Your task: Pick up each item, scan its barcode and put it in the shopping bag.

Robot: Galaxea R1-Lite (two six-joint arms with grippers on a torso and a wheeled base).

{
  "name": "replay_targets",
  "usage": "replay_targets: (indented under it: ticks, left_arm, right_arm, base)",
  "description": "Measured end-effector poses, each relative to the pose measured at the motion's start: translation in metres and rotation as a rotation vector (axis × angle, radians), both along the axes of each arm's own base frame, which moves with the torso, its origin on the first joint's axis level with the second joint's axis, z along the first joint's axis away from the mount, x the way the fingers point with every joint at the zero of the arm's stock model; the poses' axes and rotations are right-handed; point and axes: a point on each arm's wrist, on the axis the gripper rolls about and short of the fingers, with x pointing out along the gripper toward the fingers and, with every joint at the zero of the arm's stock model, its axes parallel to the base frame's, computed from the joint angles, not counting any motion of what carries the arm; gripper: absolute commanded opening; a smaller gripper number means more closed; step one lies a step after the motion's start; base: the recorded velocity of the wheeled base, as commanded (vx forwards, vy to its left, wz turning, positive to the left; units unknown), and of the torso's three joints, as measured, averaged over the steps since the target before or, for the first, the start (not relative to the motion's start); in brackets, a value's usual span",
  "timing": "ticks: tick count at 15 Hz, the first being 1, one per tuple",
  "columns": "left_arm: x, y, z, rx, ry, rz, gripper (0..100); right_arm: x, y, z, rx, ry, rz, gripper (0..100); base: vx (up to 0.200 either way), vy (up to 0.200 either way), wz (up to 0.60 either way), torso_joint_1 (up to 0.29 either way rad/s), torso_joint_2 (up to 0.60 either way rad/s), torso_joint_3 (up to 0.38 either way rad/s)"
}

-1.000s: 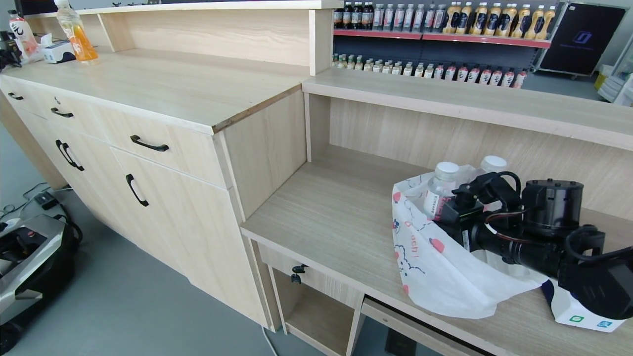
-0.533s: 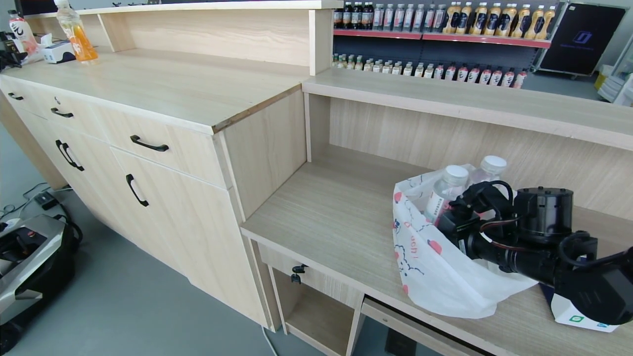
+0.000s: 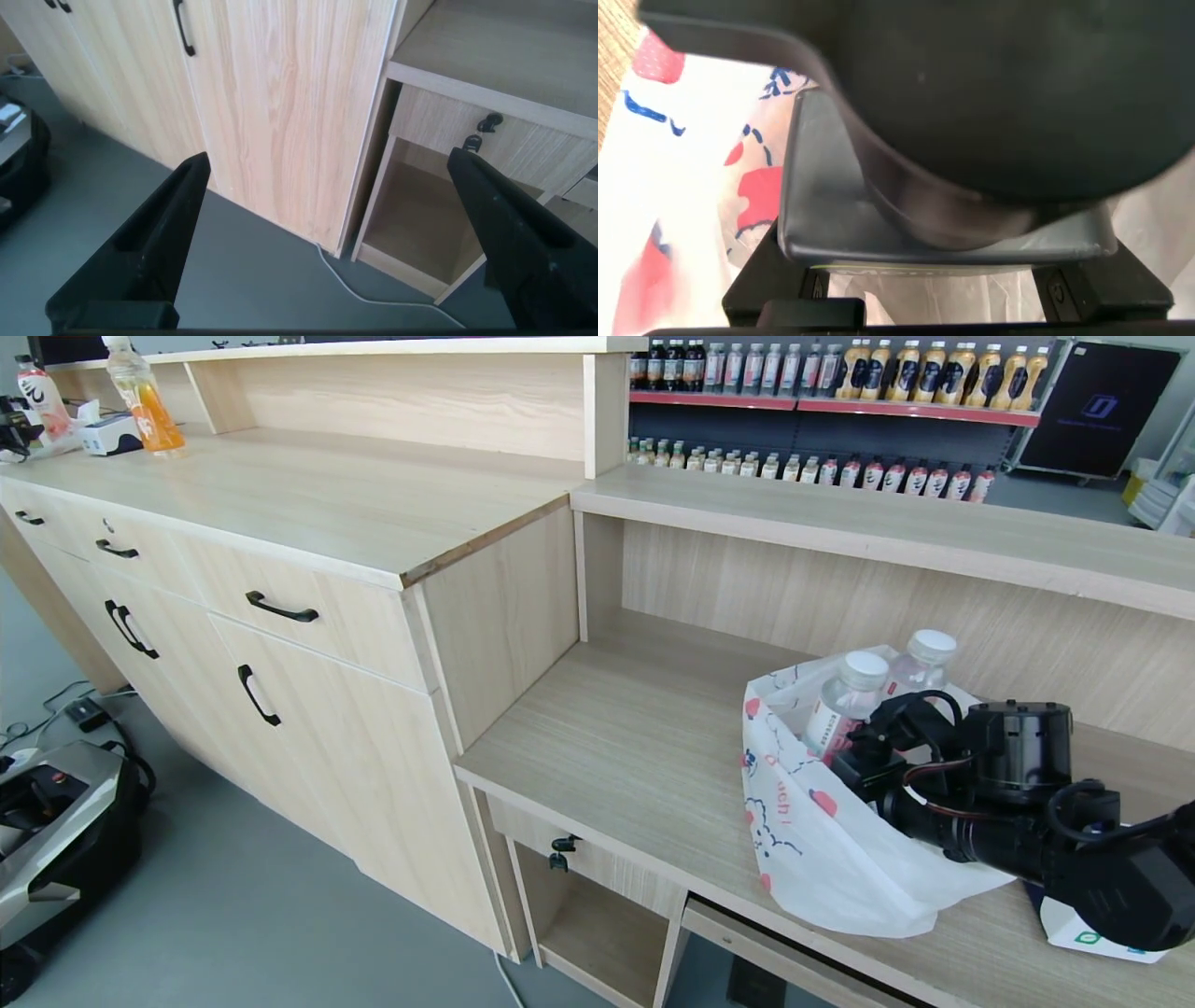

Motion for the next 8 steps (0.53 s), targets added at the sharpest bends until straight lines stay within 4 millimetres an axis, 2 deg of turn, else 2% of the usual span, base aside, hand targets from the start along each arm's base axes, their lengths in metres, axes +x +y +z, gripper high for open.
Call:
replay_targets:
  ticks: [5,6,8]
  left_arm:
    - [0.0000,0.0000,0.0000,0.000,0.000,-0.001,100]
    - [0.0000,0.0000,0.0000,0.000,0.000,-0.001,100]
    - [0.0000,0.0000,0.0000,0.000,0.000,-0.001,100]
  right_arm:
    - [0.0021,-0.0018,-0.0071,-0.004,0.022,-0.006,0]
    - [0.0024,-0.0017,-0.0079,-0.003,0.025,-0.006,100]
    - [0.0030,-0.0011,-0.0087,0.003,0.026,0.008,100]
  base:
    - [0.000,0.000,0.00,0.000,0.00,0.000]
    - [0.000,0.000,0.00,0.000,0.00,0.000]
    - [0.000,0.000,0.00,0.000,0.00,0.000]
